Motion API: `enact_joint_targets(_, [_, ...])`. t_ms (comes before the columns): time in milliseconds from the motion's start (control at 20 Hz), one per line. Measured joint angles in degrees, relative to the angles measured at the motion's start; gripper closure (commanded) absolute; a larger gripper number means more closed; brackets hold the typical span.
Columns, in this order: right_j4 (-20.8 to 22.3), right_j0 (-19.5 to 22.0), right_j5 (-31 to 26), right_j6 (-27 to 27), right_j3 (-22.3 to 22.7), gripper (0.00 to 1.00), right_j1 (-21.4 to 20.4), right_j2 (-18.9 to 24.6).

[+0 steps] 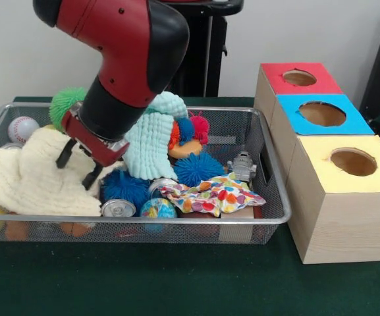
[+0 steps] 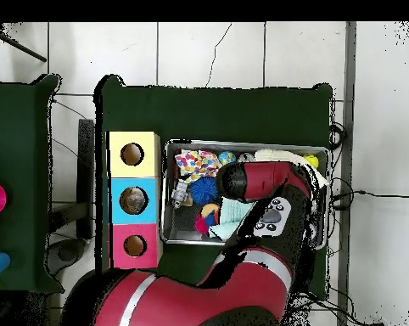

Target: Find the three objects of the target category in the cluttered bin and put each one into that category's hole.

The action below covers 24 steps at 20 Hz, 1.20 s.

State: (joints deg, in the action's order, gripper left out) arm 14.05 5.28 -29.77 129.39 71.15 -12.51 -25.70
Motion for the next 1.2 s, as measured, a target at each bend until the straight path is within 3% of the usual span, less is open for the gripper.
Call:
enact_joint_targets(200, [-0.01,-0.38,0.86,0.00,-1.49,0.00,1.95,-2.50])
enact_joint_targets(250, [-0.01,-0.35,1.55,0.00,-2.56,1.00,3.35,-3.89])
enact_joint_targets(750, [-0.09,1.35,3.44,0.00,-2.68,1.00,4.55,-3.79])
enact_joint_targets(1200, [-2.08,1.89,-0.63,0.00,0.13,1.00,-2.51,-1.46])
